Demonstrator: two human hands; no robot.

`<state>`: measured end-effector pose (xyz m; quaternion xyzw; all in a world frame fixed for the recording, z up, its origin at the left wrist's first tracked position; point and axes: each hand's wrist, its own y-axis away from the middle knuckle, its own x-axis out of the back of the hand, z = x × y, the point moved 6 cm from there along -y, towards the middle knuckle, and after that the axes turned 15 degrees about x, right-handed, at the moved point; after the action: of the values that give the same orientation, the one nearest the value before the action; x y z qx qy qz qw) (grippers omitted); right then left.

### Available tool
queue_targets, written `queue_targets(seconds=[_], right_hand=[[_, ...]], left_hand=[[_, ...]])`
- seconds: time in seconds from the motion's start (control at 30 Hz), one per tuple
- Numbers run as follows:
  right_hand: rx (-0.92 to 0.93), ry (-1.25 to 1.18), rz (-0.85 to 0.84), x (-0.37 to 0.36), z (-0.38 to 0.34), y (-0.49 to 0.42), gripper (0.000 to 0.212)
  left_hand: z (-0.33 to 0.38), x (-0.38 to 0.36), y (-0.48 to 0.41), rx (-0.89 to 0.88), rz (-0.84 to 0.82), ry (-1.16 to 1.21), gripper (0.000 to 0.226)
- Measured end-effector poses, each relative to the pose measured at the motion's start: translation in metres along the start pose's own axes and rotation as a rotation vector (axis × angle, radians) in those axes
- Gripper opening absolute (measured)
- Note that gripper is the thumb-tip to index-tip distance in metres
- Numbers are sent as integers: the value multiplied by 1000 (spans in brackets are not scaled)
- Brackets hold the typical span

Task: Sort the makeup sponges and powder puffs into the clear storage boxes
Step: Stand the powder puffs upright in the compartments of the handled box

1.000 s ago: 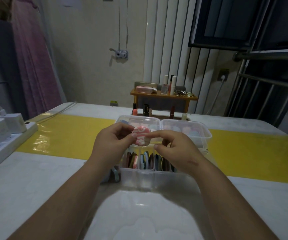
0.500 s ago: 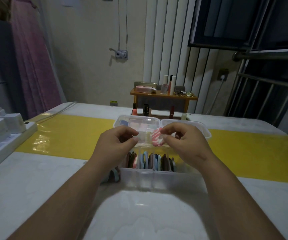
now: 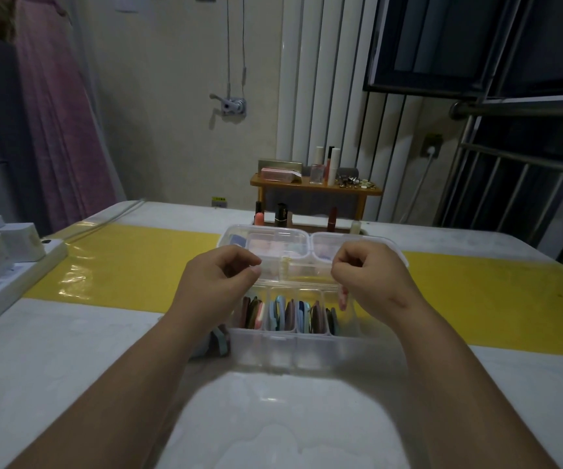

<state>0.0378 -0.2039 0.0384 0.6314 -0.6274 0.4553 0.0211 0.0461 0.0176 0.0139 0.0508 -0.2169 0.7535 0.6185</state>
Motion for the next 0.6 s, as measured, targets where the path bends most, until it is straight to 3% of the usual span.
queue_targets(seconds=[0.6], right_hand=[[-243, 211, -316, -8, 12, 7, 17]], left_hand=[[-4, 3, -2, 67, 23, -18, 10]])
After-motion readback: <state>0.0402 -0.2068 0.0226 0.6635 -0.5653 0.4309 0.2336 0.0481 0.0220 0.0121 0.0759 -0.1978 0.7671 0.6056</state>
